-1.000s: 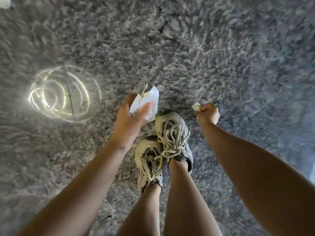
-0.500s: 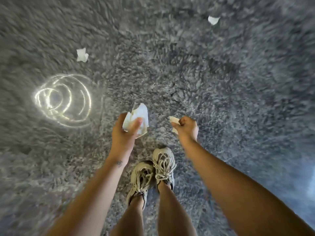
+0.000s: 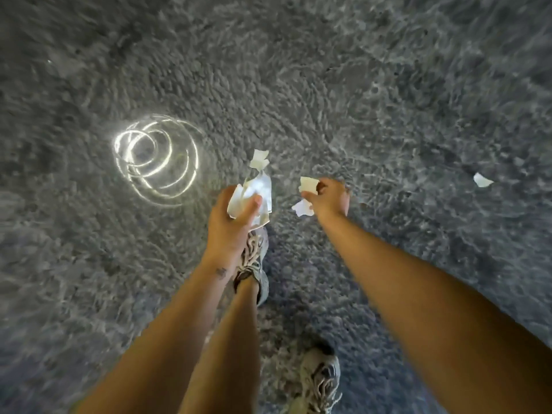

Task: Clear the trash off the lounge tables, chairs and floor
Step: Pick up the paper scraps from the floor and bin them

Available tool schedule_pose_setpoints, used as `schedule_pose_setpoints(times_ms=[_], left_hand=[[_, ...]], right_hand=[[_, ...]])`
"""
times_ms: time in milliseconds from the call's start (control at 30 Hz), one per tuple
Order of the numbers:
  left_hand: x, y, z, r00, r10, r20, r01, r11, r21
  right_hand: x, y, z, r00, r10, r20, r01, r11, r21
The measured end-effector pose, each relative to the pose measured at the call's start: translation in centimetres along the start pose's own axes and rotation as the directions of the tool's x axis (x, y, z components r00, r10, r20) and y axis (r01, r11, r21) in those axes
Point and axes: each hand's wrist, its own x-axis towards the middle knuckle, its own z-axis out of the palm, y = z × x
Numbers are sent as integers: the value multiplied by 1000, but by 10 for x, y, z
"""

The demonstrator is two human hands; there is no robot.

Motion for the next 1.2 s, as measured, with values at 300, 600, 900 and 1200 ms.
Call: schedule_pose_setpoints(times_ms=[300,600,900,1200], left_hand=[[117,18,-50,997,-71,-16,70,996,-50],[183,-54,-31,981,-146,-130,125,980,-153],[185,-74,-22,943,-239,-231,199,963,-183],[188,35,-2,948,-234,-216,209,969,-135]], right_hand=[[103,-68,76,966,128,225,-87,979,-184],[172,-43,163,900,-253,355,384,846,-370],[171,-34,177,898,-270,347,360,905,-228],[172,-116,64,939,-213,270,257,957,-137]])
